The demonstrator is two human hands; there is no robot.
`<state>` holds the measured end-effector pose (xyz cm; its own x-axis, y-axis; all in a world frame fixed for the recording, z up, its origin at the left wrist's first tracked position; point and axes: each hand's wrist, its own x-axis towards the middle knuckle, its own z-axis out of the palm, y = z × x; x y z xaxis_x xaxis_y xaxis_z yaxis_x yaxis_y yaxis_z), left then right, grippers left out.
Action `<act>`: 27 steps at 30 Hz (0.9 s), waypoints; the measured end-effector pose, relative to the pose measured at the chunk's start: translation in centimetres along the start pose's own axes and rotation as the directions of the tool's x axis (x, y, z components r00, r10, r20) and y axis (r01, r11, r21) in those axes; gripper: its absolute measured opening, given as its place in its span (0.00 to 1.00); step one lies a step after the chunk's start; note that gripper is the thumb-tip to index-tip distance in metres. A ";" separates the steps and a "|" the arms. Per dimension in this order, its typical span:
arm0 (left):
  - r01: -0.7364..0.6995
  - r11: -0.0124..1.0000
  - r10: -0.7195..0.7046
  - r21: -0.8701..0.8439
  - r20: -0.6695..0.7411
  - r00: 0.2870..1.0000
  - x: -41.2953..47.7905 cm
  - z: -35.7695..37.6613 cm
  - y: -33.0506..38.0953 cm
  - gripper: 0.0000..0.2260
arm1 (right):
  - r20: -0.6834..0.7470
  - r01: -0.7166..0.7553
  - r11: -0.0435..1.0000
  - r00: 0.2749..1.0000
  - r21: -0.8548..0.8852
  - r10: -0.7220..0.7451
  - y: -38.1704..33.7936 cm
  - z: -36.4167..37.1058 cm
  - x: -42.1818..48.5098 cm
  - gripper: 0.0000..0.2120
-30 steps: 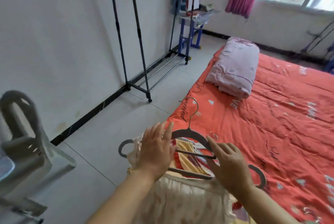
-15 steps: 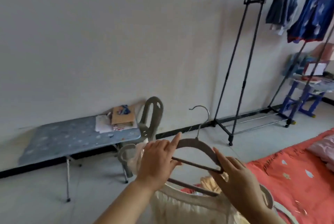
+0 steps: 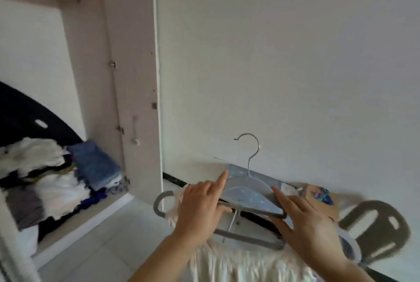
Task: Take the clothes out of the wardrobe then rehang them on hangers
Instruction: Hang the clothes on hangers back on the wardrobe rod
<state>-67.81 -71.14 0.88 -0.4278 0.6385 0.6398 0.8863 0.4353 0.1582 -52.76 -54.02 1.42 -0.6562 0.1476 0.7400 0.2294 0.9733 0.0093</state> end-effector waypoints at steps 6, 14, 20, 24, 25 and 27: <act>0.132 0.986 -0.120 0.106 -0.107 0.987 1.1 -5.1 -14.4 0.36 | -0.108 0.153 0.978 0.984 0.139 -0.138 -9.5 9.5 11.4 0.32; 0.169 0.946 -0.097 0.276 -0.255 0.962 3.6 -8.3 -30.2 0.38 | -0.189 0.273 0.920 0.956 0.281 -0.226 -18.9 19.3 22.5 0.36; 0.275 0.881 -0.160 0.386 -0.304 0.939 7.1 -8.5 -38.7 0.30 | -0.229 0.365 0.873 0.925 0.325 -0.302 -22.3 27.2 30.3 0.37; 0.345 0.792 -0.197 0.503 -0.324 0.925 10.3 -8.4 -44.7 0.40 | -0.296 0.454 0.820 0.883 0.349 -0.363 -24.1 33.0 36.4 0.38; 0.362 0.763 -0.208 0.535 -0.328 0.922 11.4 -8.6 -46.0 0.41 | -0.309 0.476 0.806 0.872 0.353 -0.380 -24.5 34.4 38.1 0.39; 0.368 0.729 -0.210 0.577 -0.323 0.923 13.5 -9.0 -48.3 0.40 | -0.307 0.513 0.780 0.854 0.357 -0.421 -25.2 36.9 41.6 0.39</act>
<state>-114.83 -89.27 8.58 -0.5235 0.2925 0.8003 0.3865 0.9185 -0.0829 -112.34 -65.93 7.17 -0.4360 -0.3376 0.8342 -0.4145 0.8981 0.1469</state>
